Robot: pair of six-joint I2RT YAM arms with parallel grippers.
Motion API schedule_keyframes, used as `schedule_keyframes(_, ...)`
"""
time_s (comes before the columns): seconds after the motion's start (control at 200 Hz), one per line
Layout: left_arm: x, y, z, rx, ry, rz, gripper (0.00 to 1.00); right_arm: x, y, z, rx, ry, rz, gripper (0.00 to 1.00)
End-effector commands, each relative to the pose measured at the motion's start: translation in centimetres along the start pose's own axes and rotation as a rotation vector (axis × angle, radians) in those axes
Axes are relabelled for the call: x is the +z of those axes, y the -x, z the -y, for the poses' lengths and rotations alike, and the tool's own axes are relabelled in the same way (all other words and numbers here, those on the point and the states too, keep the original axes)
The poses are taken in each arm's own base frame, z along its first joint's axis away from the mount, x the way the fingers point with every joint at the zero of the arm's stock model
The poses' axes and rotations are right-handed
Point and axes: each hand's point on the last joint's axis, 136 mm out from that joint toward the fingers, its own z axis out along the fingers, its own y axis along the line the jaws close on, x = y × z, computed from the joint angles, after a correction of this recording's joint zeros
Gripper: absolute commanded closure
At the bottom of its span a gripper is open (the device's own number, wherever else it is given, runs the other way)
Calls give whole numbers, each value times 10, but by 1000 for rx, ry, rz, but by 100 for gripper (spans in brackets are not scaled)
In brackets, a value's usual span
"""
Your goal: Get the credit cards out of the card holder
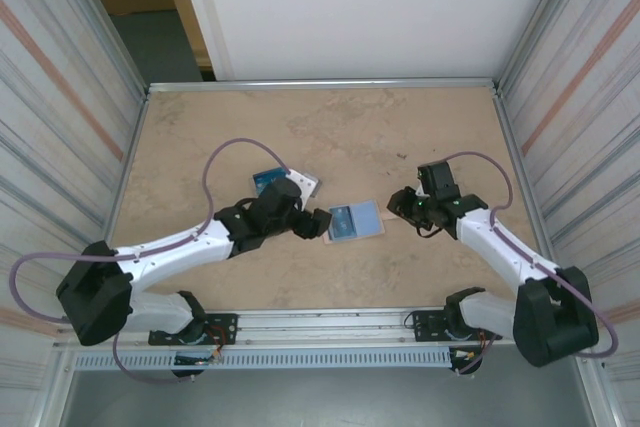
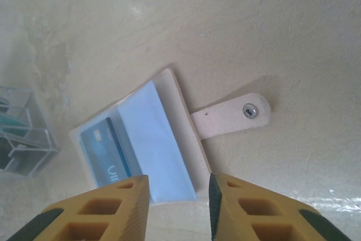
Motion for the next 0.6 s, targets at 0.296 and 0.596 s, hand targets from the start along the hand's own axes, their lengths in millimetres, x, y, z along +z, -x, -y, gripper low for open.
schedule_keyframes(0.296,39,-27,10,91,50,-42,37,-3,-14,-55,-141,251,-22,72)
schedule_keyframes(0.596,63,-34,1,74,93,-60,44,42,-42,-75,-211,285,-210,79)
